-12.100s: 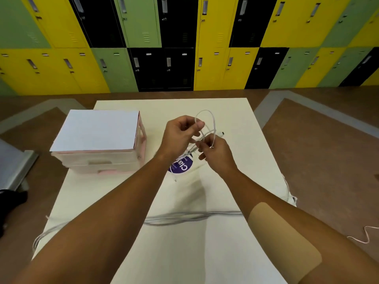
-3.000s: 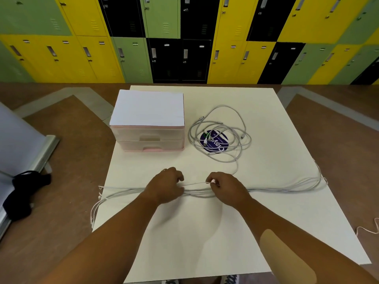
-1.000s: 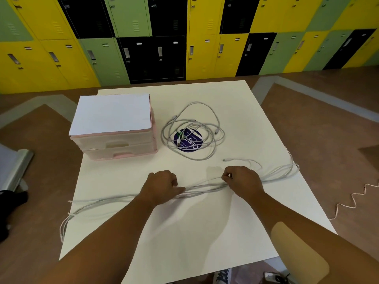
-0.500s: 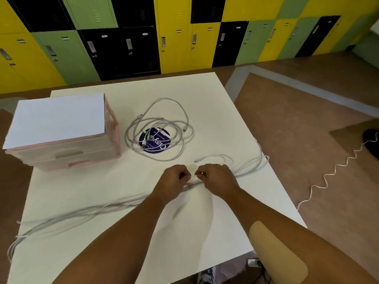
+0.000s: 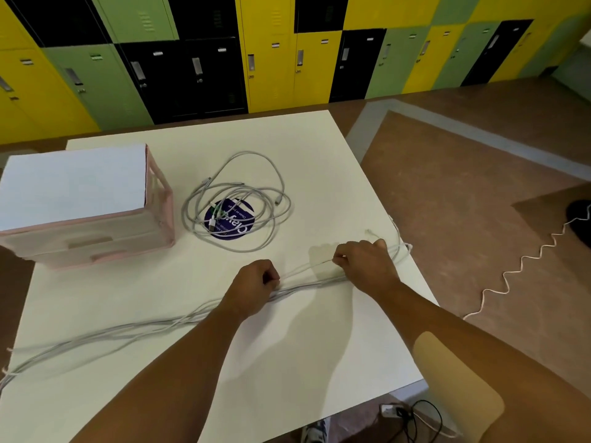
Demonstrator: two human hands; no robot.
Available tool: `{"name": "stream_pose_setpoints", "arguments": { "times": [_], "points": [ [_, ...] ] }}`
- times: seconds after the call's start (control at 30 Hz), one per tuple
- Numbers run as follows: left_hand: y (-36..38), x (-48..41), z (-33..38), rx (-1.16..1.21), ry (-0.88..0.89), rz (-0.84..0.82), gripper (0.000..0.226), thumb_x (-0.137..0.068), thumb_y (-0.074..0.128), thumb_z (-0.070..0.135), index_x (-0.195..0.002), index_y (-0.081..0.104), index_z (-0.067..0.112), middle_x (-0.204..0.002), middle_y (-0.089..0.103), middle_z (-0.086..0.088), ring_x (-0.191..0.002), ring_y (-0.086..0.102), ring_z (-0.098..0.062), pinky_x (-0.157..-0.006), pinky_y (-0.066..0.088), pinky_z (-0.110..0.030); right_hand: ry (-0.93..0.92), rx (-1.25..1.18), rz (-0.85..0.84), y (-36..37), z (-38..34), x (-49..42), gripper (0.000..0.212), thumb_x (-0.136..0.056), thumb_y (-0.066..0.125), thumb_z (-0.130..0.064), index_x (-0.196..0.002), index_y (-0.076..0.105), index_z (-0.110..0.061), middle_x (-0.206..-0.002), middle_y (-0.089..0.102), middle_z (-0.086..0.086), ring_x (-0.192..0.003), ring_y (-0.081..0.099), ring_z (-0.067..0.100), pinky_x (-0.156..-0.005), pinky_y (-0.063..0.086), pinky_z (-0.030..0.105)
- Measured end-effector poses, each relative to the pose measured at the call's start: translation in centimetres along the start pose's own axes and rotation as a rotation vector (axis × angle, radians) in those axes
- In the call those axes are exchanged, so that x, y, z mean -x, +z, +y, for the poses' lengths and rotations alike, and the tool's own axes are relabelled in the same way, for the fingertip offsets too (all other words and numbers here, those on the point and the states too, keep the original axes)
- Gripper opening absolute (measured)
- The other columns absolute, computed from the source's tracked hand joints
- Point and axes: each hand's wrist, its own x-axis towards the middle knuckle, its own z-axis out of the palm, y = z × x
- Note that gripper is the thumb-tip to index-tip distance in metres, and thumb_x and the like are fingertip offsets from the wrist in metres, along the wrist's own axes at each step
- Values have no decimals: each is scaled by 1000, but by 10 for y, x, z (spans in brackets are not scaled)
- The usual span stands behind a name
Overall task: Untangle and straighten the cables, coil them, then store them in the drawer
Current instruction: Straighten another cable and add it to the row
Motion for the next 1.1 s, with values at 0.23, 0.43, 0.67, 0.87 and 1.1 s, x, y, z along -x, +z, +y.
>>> {"name": "stream_pose_setpoints", "arguments": {
  "times": [0.23, 0.43, 0.67, 0.87, 1.1],
  "points": [
    [2, -2, 1, 6, -26, 9, 15, -87, 67, 10, -79, 62, 22, -79, 68, 4, -75, 63, -12, -63, 43, -16, 21, 52, 57, 1, 30, 2, 21, -101, 45, -30, -95, 66, -30, -94, 72, -7, -86, 59, 20, -85, 31, 39],
    [3, -5, 6, -25, -38, 6, 16, -85, 68, 9, -78, 62, 22, -76, 65, 5, -70, 60, -9, -59, 40, -14, 101, 33, 35, -10, 47, -4, 29, -94, 57, -50, -80, 65, -26, -82, 69, -8, -85, 60, 19, -86, 25, 38],
    [6, -5, 4, -56, -17, 15, 14, -85, 68, 9, -78, 63, 20, -75, 66, 6, -71, 61, -9, -59, 42, -14, 39, 88, 71, -1, 66, -7, 29, -99, 48, -18, -103, 71, -34, -101, 71, -10, -97, 58, 18, -89, 16, 39],
    [11, -4, 2, -82, 18, 21, 11, -82, 74, 16, -76, 66, 20, -75, 65, 7, -71, 60, -7, -65, 45, -20, 34, 50, 54, -4, 102, -11, 20, -97, 58, -22, -102, 76, -28, -104, 69, -5, -102, 59, 23, -86, 29, 35],
    [12, -4, 2, -136, 45, 2, 16, -84, 72, 16, -78, 65, 29, -80, 60, 14, -75, 56, -3, -66, 38, -13, -5, -61, 64, 8, 115, -17, 18, -91, 66, -7, -101, 79, -13, -94, 63, 8, -94, 61, 33, -80, 47, 33]
  ]
}}
